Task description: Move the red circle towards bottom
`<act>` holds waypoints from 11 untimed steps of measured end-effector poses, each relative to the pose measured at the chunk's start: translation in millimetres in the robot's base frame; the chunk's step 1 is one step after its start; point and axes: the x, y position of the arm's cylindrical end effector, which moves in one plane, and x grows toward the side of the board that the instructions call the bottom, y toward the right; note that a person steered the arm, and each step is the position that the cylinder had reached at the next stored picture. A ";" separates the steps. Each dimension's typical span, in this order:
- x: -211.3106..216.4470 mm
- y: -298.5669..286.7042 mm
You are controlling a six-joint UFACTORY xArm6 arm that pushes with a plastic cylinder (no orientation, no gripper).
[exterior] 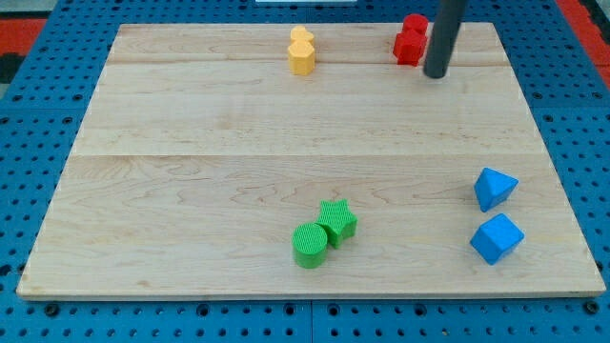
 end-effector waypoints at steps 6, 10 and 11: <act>-85.8 -78.1; -75.4 -105.5; -42.9 -110.5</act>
